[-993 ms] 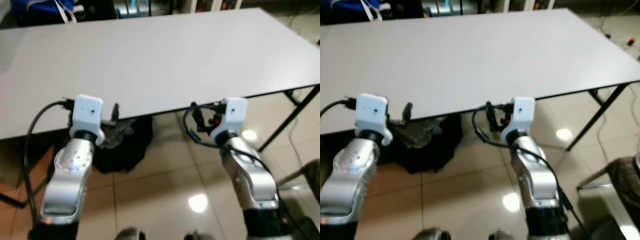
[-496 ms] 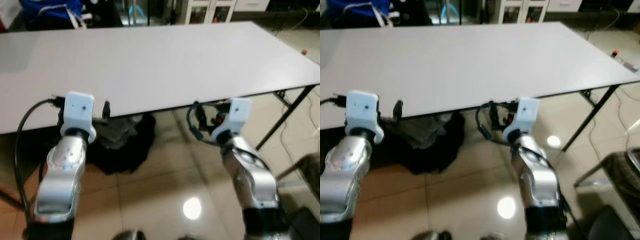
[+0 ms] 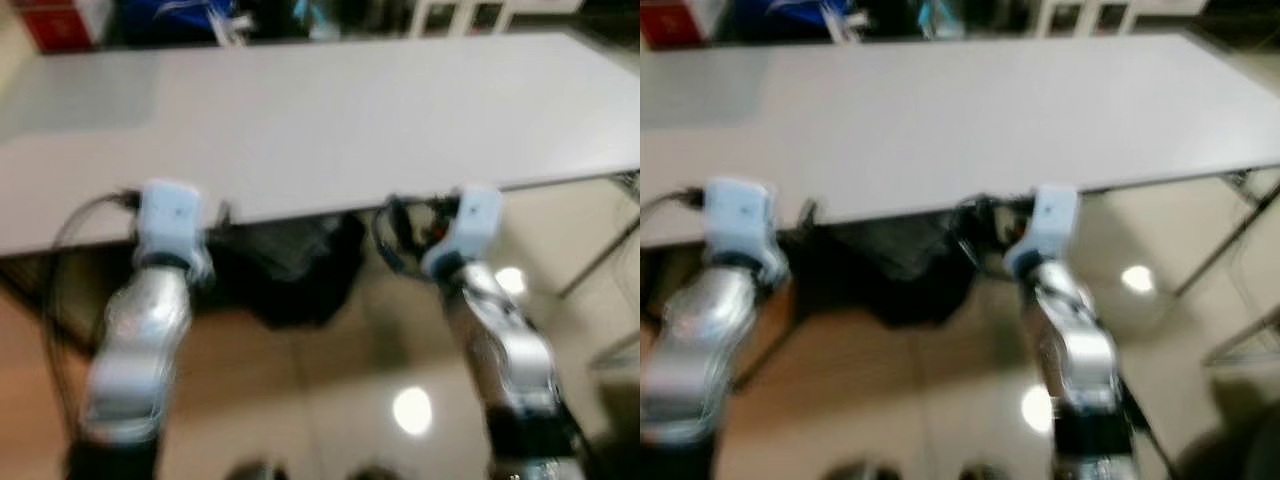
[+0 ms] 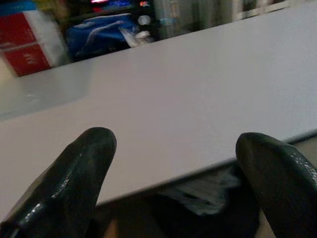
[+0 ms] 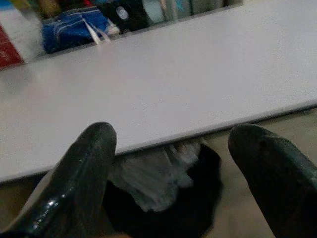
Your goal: Setting the table
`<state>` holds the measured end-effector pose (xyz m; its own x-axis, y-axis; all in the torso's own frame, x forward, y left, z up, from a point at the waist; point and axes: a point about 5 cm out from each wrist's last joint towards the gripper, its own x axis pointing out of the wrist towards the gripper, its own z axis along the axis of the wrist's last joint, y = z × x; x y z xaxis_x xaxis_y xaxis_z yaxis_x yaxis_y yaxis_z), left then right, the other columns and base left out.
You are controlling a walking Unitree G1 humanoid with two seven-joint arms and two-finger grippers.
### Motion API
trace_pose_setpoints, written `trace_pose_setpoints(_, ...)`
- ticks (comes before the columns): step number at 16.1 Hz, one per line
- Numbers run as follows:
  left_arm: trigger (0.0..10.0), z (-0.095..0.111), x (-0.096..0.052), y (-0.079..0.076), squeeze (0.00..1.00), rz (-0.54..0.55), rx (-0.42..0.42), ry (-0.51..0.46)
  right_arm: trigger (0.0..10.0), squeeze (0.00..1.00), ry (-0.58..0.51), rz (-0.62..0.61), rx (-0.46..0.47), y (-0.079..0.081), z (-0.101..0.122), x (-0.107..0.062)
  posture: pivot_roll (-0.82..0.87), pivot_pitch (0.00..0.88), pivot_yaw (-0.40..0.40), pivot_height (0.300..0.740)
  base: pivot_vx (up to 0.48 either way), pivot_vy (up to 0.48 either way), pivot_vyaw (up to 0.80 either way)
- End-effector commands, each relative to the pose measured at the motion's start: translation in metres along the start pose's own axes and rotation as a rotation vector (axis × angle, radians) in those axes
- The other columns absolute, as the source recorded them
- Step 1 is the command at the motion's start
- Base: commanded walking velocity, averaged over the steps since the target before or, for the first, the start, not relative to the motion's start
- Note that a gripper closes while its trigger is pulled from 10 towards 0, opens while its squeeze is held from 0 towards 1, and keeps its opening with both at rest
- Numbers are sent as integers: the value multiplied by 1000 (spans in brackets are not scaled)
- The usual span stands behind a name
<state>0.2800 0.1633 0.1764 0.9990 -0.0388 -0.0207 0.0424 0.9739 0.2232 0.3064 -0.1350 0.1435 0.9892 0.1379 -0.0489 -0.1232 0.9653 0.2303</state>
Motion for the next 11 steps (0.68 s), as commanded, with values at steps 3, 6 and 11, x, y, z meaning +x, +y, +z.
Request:
trace_pose_setpoints(3, 10000, -5, 1, 6, 0, 55, -39, 19, 10000, 0, -18, 31, -9, 7, 4, -1, -9, 62, -36, 740, 0, 480, 0)
trace_pose_setpoints(6, 10000, -5, -4, -1, 659, 30, -90, 33, 10000, 1000, 1, 5, 30, -1, -2, -3, -6, 48, -40, 740, 0, 480, 0)
trace_pose_setpoints(11, 10000, -7, -4, -2, 1000, 26, -97, 37, 10000, 1000, -50, 31, 20, -1, 8, -5, 5, 48, -51, 740, 0, 480, 0)
